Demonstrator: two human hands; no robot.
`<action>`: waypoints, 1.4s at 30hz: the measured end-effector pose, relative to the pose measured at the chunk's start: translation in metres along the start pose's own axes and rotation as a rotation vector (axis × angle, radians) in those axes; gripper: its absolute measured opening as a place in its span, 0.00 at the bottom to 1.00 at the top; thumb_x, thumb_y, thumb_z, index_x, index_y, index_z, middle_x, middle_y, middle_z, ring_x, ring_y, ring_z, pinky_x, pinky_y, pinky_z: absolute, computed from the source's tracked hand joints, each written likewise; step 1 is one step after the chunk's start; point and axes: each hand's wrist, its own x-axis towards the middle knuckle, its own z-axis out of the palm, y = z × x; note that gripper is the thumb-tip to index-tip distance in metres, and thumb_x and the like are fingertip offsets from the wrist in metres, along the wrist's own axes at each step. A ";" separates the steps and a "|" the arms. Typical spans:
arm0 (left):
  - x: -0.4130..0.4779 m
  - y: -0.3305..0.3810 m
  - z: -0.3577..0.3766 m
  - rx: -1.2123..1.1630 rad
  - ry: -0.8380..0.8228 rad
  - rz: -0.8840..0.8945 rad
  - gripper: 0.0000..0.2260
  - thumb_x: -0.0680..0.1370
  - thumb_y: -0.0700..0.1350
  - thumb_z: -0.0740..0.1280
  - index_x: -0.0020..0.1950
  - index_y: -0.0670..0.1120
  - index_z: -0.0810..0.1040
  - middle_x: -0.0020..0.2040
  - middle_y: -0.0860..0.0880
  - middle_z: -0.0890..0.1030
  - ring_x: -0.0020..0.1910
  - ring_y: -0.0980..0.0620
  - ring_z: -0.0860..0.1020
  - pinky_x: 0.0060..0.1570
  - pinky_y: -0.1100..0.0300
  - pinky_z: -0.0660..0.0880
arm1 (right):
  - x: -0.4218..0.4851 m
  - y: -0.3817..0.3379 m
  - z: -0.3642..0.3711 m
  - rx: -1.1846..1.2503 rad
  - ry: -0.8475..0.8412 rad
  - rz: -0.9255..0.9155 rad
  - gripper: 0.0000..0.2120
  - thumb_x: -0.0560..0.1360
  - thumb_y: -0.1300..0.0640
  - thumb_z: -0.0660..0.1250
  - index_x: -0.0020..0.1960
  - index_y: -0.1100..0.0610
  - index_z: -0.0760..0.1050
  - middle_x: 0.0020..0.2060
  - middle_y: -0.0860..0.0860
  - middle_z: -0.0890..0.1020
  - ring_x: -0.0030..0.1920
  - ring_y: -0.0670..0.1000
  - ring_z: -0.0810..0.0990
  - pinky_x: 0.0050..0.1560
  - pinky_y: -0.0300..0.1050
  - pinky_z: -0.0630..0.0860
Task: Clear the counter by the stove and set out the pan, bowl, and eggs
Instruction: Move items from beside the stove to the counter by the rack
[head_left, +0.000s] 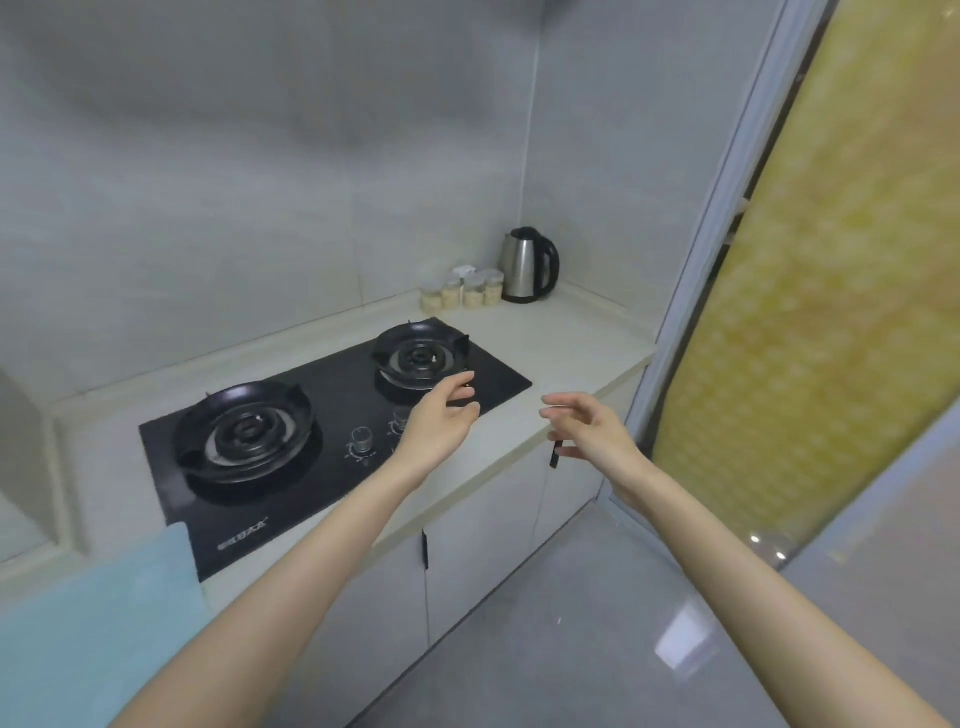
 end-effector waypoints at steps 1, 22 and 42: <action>0.019 0.001 0.009 0.000 -0.008 -0.004 0.20 0.79 0.42 0.62 0.71 0.51 0.68 0.64 0.51 0.75 0.54 0.56 0.76 0.54 0.64 0.70 | 0.017 0.003 -0.008 -0.003 0.009 0.001 0.11 0.79 0.56 0.64 0.60 0.54 0.75 0.56 0.54 0.78 0.49 0.50 0.79 0.52 0.43 0.77; 0.342 -0.011 0.129 0.071 0.187 -0.114 0.20 0.78 0.41 0.64 0.69 0.50 0.69 0.61 0.49 0.76 0.54 0.52 0.77 0.53 0.63 0.69 | 0.382 0.025 -0.148 -0.175 -0.159 -0.104 0.10 0.78 0.58 0.62 0.57 0.49 0.75 0.55 0.47 0.77 0.45 0.47 0.78 0.47 0.42 0.76; 0.593 -0.074 0.109 0.300 0.166 -0.161 0.27 0.77 0.44 0.67 0.74 0.47 0.62 0.70 0.48 0.69 0.67 0.50 0.70 0.61 0.64 0.65 | 0.649 0.032 -0.101 -0.453 -0.284 -0.149 0.19 0.78 0.58 0.62 0.69 0.51 0.67 0.66 0.46 0.69 0.59 0.47 0.72 0.55 0.37 0.66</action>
